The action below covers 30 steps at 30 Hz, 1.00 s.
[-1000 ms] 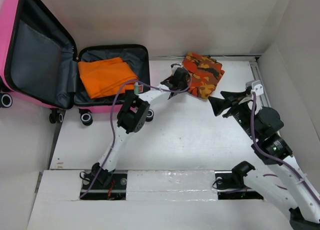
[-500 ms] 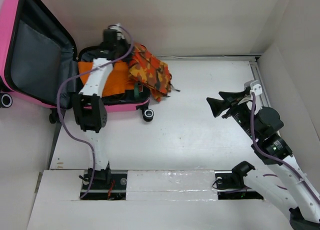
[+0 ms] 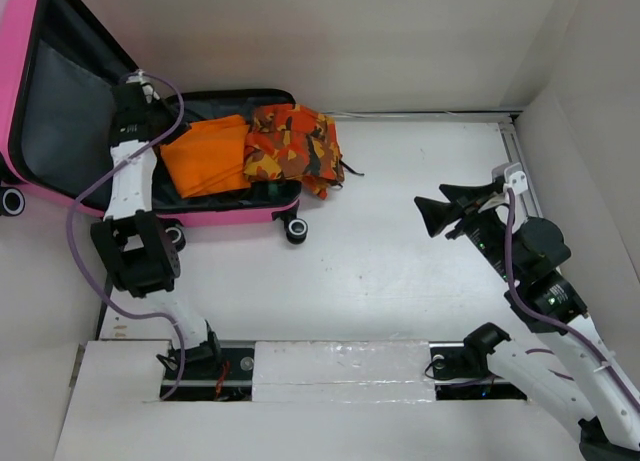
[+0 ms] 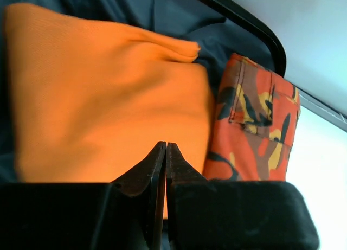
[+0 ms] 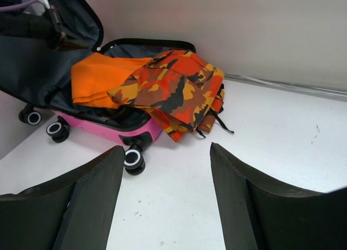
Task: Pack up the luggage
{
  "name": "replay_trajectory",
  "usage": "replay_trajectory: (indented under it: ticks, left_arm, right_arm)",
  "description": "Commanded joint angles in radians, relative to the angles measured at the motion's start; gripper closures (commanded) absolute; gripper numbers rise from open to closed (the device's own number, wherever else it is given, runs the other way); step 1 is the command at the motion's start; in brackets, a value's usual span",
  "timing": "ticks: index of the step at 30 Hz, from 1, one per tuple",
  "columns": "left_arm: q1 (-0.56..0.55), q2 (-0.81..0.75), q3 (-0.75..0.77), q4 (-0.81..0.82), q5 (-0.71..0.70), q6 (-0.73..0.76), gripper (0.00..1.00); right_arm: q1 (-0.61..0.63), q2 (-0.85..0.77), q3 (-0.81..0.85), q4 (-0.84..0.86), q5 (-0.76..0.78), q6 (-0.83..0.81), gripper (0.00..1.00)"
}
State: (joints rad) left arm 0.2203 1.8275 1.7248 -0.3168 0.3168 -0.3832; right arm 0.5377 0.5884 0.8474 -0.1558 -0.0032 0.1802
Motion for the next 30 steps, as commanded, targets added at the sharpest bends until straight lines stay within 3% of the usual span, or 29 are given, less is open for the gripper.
replay_trajectory:
  ticks: [1, 3, 4, 5, 7, 12, 17, 23, 25, 28, 30]
  left_arm:
    - [0.011, -0.062, -0.089, 0.092, 0.133, 0.018, 1.0]
    - [-0.028, -0.062, -0.114, 0.107, 0.214, 0.044, 0.98]
    - [-0.077, -0.062, -0.114, 0.107, 0.263, 0.044, 0.69]
    - [-0.105, -0.062, -0.114, 0.087, 0.263, 0.056, 0.58]
    - [-0.165, -0.053, -0.126, 0.078, 0.248, 0.056, 0.5]
    - [-0.165, -0.039, -0.212, 0.118, 0.205, -0.002, 0.34]
    - [-0.174, 0.056, -0.188, 0.102, 0.258, -0.023, 0.34]
    - [-0.183, 0.07, -0.209, 0.117, 0.159, -0.023, 0.34]
    - [-0.183, 0.111, -0.188, 0.13, 0.226, -0.036, 0.34]
    - [-0.194, 0.145, -0.188, 0.153, 0.261, -0.048, 0.37]
    - [-0.194, 0.145, -0.203, 0.177, 0.295, -0.06, 0.47]
  right_arm:
    - [0.007, -0.013, -0.004, 0.039, -0.015, 0.001, 0.3]
    - [0.007, -0.004, -0.004, 0.039, -0.015, 0.001, 0.3]
    - [0.007, -0.004, -0.004, 0.039, -0.026, 0.001, 0.3]
    - [0.007, 0.005, -0.004, 0.039, -0.026, 0.001, 0.3]
    - [0.007, 0.014, -0.004, 0.039, -0.035, -0.008, 0.3]
    - [0.007, 0.014, -0.004, 0.039, -0.035, -0.008, 0.3]
    - [0.007, 0.005, -0.004, 0.039, -0.035, -0.008, 0.29]
    - [0.007, -0.006, -0.013, 0.039, -0.035, -0.008, 0.29]
    - [0.007, -0.006, -0.013, 0.039, -0.035, -0.008, 0.29]
    - [0.007, 0.007, -0.013, 0.039, -0.044, -0.008, 0.29]
    - [0.007, 0.007, -0.013, 0.039, -0.044, -0.008, 0.29]
